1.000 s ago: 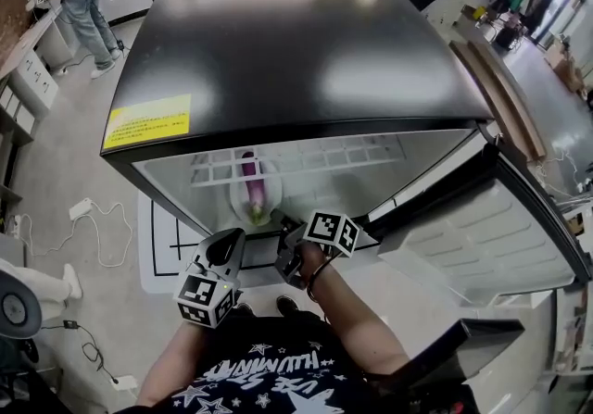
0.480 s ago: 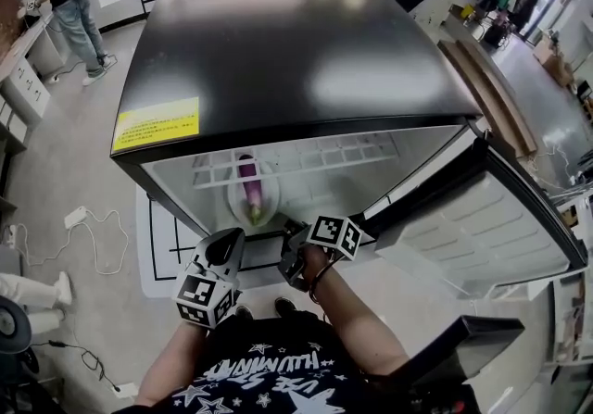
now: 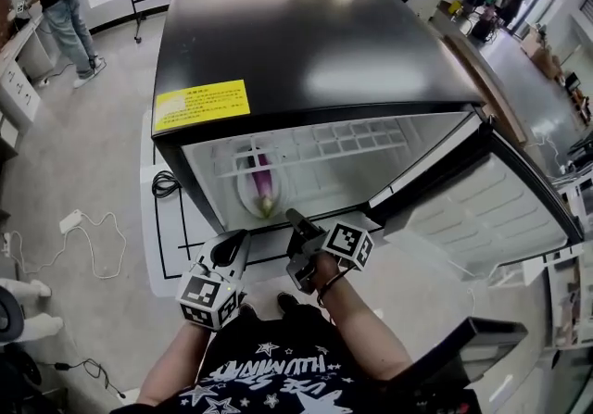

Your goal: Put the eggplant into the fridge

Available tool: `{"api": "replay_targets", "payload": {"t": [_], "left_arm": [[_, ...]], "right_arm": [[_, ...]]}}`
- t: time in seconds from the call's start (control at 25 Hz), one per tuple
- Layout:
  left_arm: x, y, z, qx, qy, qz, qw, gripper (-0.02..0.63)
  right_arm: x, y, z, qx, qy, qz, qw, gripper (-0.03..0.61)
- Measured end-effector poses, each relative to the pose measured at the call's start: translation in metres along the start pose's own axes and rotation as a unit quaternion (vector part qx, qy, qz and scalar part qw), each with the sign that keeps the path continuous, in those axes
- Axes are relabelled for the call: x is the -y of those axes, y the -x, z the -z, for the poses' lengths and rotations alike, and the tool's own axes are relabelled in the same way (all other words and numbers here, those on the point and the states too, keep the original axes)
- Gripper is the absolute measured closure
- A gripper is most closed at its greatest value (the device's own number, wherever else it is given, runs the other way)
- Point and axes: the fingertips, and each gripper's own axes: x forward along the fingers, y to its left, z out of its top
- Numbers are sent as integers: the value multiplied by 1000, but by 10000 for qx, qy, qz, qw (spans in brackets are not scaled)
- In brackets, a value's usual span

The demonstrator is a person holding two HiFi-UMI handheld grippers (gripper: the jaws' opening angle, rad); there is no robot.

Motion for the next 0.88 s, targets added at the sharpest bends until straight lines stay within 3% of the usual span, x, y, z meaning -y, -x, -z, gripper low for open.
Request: {"api": "replay_targets", "payload": {"t": [0.24,0.48,0.68,0.88], "left_arm": [[-2,14,7,19,34,234,9997,604],[1,23,14,-3,114,103,9999,604],[15,29,13,72,136,-208,9997,604],[31,32,21,135,269,-802,9963,604]], "right_arm": [[-7,12,17,155,-15,-176,9997,557],[-12,16,29,34,106,-346,9993,557],[-14,27,28,-230,350,-503,9979,557],[-1,42,25,-799,447,-607,9939,557]]}}
